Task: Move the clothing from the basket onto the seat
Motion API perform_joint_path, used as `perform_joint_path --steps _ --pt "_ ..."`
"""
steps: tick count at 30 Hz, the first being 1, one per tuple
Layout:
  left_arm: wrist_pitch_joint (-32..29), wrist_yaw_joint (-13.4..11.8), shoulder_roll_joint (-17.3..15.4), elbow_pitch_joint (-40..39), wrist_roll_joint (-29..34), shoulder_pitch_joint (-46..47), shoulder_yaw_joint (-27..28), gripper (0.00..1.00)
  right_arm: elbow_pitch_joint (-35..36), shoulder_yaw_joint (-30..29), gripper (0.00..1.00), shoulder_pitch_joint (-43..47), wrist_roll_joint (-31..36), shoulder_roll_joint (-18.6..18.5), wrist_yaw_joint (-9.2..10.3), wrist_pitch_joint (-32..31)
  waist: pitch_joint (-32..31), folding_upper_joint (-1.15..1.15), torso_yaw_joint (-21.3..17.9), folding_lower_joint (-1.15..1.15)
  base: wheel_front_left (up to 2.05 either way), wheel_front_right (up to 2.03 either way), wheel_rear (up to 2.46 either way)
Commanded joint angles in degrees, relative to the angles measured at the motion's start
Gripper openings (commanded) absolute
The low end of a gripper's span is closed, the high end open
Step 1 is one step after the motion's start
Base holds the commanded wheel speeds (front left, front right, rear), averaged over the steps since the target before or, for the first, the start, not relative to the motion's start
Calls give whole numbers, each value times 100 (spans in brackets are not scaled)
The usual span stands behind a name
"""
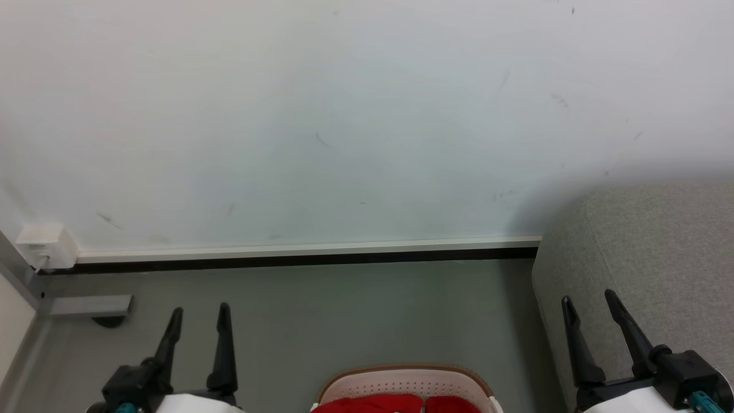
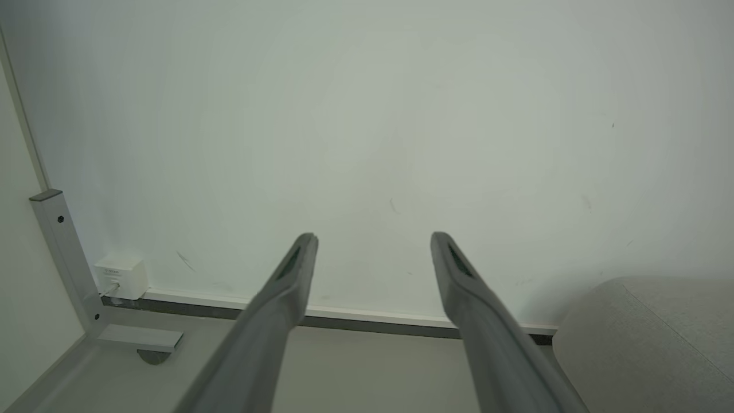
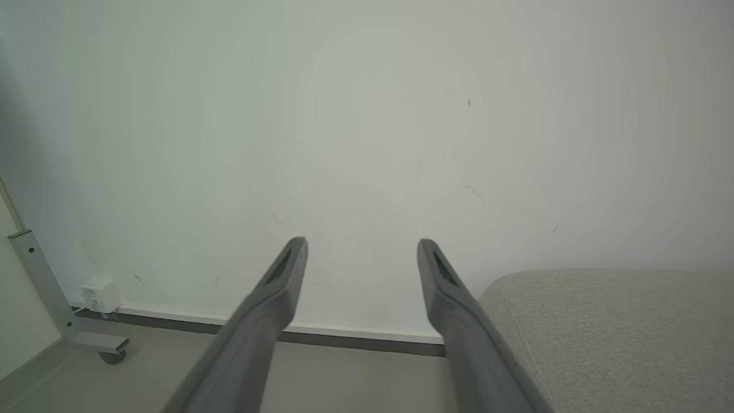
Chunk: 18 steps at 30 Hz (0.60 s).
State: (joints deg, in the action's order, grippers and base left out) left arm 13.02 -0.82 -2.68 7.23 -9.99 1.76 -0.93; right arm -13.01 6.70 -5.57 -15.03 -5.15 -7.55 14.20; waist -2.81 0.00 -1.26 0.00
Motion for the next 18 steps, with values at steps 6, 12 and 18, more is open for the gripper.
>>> perform_joint_path --steps 6,12,18 --pt "114 -37 -44 12 371 -6 -18 100 42 -74 100 -31 316 61 11 54 -28 0 -11 0 0 0 0" --pt "178 -12 -43 67 587 1 -22 100 -42 -151 100 -46 385 120 11 79 -47 0 -21 0 0 0 0" --pt "225 -23 -43 94 795 -3 -35 100 -75 -160 100 -61 622 157 12 103 -63 0 -31 0 0 0 0"
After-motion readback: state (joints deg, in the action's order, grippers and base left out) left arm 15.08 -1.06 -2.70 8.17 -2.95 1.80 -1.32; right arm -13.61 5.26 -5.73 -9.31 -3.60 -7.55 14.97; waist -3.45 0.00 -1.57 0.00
